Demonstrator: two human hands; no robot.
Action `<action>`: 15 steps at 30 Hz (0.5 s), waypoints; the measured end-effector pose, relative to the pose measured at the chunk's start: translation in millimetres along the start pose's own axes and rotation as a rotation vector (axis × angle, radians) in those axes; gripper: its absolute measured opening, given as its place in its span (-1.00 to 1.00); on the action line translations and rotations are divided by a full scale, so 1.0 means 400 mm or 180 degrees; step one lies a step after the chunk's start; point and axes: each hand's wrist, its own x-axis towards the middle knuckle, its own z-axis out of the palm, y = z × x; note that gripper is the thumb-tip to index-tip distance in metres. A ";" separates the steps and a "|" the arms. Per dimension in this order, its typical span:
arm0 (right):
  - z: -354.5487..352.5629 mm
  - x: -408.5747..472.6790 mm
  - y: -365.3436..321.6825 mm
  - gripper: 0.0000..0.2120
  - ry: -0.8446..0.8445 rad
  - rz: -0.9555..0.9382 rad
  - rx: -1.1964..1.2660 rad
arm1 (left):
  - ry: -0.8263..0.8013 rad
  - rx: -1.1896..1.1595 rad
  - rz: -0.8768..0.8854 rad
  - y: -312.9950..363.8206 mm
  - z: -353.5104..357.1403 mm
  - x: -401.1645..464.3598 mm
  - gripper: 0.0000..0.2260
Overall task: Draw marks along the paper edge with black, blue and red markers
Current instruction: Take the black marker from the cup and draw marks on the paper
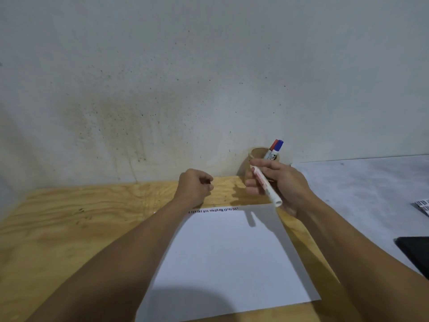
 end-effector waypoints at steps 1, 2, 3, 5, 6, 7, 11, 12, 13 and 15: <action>-0.006 0.002 0.004 -0.71 -0.0020 0.0056 0.0278 | -0.0001 0.0086 0.0041 -0.008 0.008 -0.002 -0.79; -0.013 0.004 0.011 -0.71 -0.0050 0.0061 0.0501 | 0.0015 0.0133 0.0071 -0.013 0.014 -0.006 -0.79; -0.021 0.007 0.019 -0.73 -0.0094 0.0005 0.0615 | 0.0035 0.0139 0.0086 -0.018 0.021 -0.008 -0.80; -0.038 0.013 0.038 -0.66 -0.0172 -0.0229 0.0533 | 0.0107 0.0109 0.0087 -0.030 0.032 -0.010 -0.82; -0.044 0.016 0.049 -0.62 -0.0175 -0.0322 0.0422 | 0.0140 0.0088 0.0089 -0.038 0.037 -0.008 -0.82; -0.046 0.017 0.058 -0.64 -0.0124 -0.0368 0.0311 | 0.0154 0.0058 0.0101 -0.046 0.040 -0.007 -0.82; -0.039 0.020 0.087 -0.82 0.0289 -0.0356 -0.0175 | 0.0130 0.0354 0.0244 -0.060 0.049 -0.015 -0.52; -0.038 0.021 0.093 -0.79 0.0352 -0.0372 -0.0358 | 0.0203 0.0471 0.0353 -0.060 0.052 -0.023 -0.42; -0.041 0.023 0.102 -0.76 0.0400 -0.0377 -0.0533 | 0.0313 0.0561 0.0476 -0.060 0.056 -0.031 -0.36; -0.044 0.025 0.121 -0.75 0.0483 -0.0350 -0.0733 | 0.0493 0.0600 0.0670 -0.060 0.065 -0.046 -0.38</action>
